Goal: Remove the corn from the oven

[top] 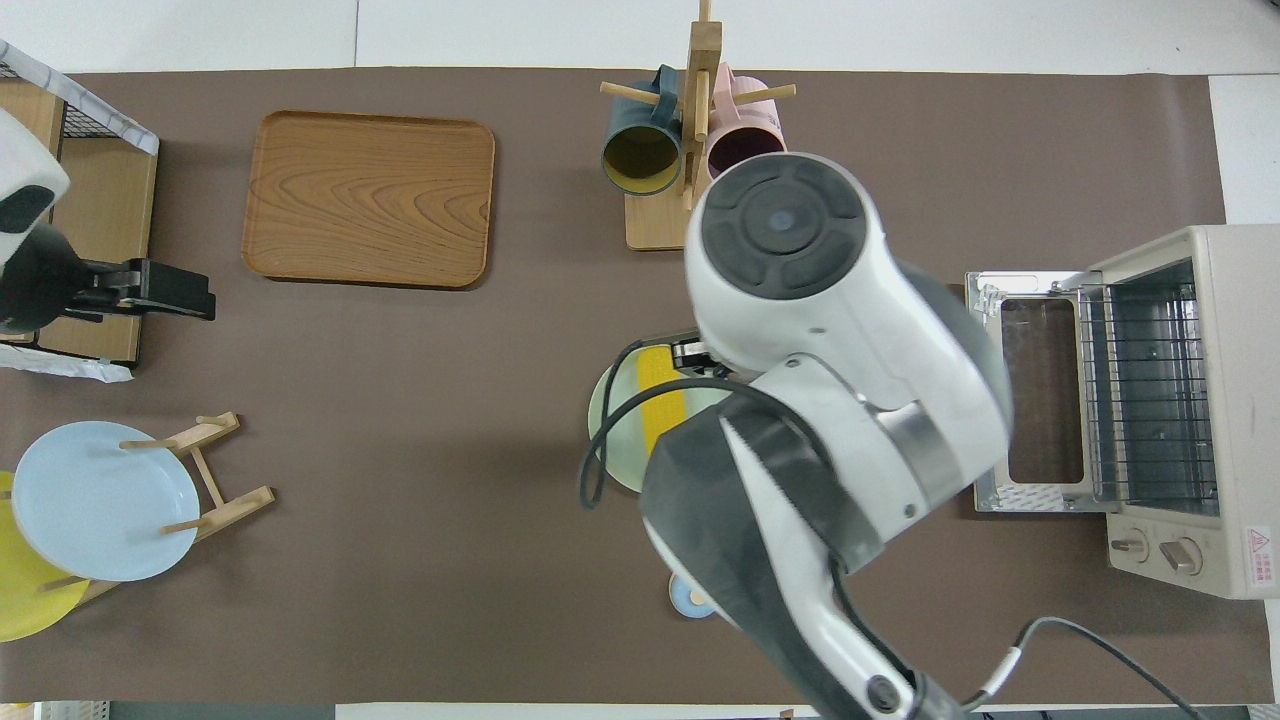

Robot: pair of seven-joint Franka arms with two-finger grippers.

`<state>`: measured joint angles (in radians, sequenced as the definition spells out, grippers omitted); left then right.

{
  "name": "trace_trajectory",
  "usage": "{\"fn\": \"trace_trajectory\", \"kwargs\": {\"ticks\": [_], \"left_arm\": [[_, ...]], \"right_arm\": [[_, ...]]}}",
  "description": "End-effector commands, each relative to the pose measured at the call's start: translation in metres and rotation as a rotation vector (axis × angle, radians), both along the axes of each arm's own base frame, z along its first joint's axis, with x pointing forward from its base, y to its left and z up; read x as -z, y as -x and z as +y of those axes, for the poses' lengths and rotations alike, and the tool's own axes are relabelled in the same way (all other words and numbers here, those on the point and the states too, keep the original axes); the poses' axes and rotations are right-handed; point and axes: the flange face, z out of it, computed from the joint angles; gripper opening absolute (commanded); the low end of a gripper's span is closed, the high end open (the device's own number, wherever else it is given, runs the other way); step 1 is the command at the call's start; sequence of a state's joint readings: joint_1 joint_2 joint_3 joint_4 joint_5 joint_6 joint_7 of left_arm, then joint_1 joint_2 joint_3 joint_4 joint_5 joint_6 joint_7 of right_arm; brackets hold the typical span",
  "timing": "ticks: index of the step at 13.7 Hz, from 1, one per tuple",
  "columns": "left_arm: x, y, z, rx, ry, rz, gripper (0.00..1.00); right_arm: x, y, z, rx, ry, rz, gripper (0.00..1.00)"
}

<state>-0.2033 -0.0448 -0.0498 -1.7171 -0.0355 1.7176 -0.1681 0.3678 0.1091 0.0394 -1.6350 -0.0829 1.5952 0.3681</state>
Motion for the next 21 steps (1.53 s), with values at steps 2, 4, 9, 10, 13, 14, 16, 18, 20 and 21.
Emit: {"fn": "trace_trajectory", "kwargs": {"ticks": [2, 4, 9, 10, 13, 14, 16, 18, 20, 21], "left_arm": [[0.030, 0.007, -0.061, -0.006, 0.065, -0.002, 1.00], [0.058, 0.007, -0.104, -0.006, 0.068, 0.014, 1.00], [0.142, 0.006, -0.205, -0.009, 0.086, 0.008, 1.00], [0.157, 0.007, -0.217, 0.004, 0.086, 0.009, 1.00], [0.209, 0.018, -0.261, 0.008, 0.086, 0.020, 1.00], [0.217, 0.020, -0.267, 0.014, 0.086, 0.021, 1.00], [0.236, 0.026, -0.280, 0.023, 0.087, 0.021, 1.00], [0.246, 0.028, -0.285, 0.018, 0.086, 0.023, 1.00], [0.254, 0.035, -0.290, 0.033, 0.078, 0.035, 1.00], [0.255, 0.039, -0.294, 0.044, 0.077, 0.036, 1.00]], "right_arm": [[0.020, 0.015, -0.073, 0.033, -0.062, 0.054, 0.55], [0.047, 0.032, -0.082, 0.043, -0.069, 0.025, 0.38], [0.141, 0.081, -0.079, 0.143, -0.045, 0.010, 0.00], [0.161, 0.087, -0.081, 0.134, -0.030, 0.014, 0.00], [0.218, 0.101, -0.116, 0.143, 0.023, -0.032, 0.00], [0.227, 0.106, -0.123, 0.150, 0.021, -0.049, 0.00], [0.230, 0.108, -0.129, 0.160, 0.022, -0.049, 0.00], [0.238, 0.111, -0.138, 0.155, 0.046, -0.046, 0.00], [0.239, 0.109, -0.153, 0.130, 0.096, -0.047, 0.00], [0.240, 0.109, -0.160, 0.137, 0.104, -0.045, 0.00]]}}
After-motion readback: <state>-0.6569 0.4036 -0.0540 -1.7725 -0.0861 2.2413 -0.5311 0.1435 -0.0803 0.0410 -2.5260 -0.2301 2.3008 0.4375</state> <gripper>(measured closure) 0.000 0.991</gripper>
